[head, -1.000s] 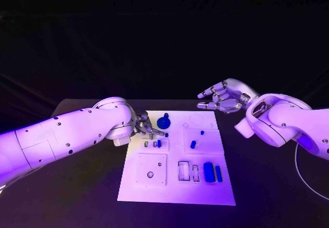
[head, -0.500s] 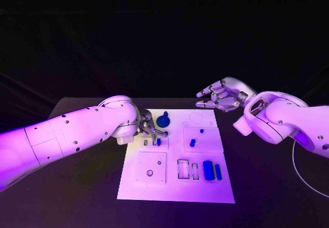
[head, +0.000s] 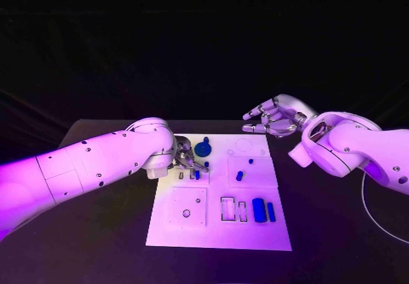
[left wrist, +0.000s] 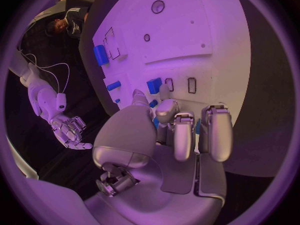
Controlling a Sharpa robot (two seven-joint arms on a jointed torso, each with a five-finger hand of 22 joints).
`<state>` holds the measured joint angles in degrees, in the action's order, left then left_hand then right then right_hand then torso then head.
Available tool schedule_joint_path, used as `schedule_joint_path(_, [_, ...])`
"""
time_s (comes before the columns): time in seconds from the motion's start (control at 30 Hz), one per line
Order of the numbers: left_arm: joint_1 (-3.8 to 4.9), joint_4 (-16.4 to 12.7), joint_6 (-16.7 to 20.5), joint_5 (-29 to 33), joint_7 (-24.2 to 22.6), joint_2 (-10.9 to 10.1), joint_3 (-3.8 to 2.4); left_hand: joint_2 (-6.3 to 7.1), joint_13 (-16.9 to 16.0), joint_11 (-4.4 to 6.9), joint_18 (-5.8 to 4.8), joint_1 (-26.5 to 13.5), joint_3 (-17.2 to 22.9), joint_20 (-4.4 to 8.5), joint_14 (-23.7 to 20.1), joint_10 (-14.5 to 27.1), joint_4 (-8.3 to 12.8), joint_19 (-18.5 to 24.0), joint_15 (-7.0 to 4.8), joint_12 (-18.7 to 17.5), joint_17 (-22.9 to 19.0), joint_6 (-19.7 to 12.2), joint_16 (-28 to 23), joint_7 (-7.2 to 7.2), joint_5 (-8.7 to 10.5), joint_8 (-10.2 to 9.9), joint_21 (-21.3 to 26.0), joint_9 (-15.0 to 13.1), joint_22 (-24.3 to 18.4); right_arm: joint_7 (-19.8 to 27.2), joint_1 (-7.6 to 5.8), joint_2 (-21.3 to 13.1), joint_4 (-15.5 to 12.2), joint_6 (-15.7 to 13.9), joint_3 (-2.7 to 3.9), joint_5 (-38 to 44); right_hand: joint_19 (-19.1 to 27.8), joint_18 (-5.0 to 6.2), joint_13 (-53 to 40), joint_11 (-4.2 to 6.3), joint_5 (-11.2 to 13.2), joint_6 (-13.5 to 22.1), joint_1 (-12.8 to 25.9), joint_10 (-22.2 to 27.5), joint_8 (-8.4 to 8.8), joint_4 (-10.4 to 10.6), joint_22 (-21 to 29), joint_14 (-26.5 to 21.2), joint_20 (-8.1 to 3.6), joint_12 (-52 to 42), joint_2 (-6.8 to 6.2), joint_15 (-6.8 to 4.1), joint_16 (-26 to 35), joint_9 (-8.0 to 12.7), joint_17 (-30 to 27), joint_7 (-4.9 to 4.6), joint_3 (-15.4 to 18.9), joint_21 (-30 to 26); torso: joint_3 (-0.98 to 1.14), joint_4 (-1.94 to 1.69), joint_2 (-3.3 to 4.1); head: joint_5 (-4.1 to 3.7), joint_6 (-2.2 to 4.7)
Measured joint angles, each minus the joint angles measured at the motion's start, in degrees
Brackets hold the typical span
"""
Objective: Assemble the parts on the task board
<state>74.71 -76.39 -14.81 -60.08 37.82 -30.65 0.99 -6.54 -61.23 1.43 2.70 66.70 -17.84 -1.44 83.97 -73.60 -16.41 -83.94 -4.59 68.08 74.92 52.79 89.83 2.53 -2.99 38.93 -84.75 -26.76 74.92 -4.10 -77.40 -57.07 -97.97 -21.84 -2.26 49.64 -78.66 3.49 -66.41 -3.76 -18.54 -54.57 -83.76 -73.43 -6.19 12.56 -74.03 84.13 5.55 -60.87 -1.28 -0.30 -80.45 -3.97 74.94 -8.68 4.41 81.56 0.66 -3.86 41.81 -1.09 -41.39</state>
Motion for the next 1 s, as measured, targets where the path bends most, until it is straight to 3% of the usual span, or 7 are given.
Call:
schedule_joint_path(0.47, [-0.01,0.1,-1.3,0.2,0.1,0.1,0.05,-0.52,-0.2,0.0,0.0,2.4,0.5,0.0,0.0,0.0,0.5,0.0,0.0,0.0,0.0,0.0,0.0,0.0,0.0,0.5,-0.2,-0.7,0.0,0.0,0.04,0.3,0.2,0.3,-0.02,0.0,0.0,0.0,0.0,0.13,-0.3,0.0,0.0,-0.1,0.0,-0.2,0.1,0.0,0.0,0.0,-0.02,0.0,0.2,0.0,0.0,0.0,0.2,-0.2,-0.01,-0.05,-0.01,0.0,-0.27])
schedule_joint_path(1.0, [-0.06,0.6,-1.7,0.7,0.1,0.7,0.09,-4.33,-0.3,0.0,0.0,6.8,3.8,0.0,0.0,0.0,2.3,0.0,0.01,0.0,0.0,-0.7,0.0,-0.1,0.0,1.0,-0.2,-1.6,0.0,0.1,0.07,0.4,0.2,0.4,-0.04,0.0,0.0,0.0,0.1,0.12,-1.0,0.0,0.0,-0.1,0.0,-0.2,0.2,0.0,0.01,0.0,-0.02,0.0,0.2,0.0,-0.1,0.0,0.2,-0.2,0.03,-0.01,0.03,0.05,-0.44])
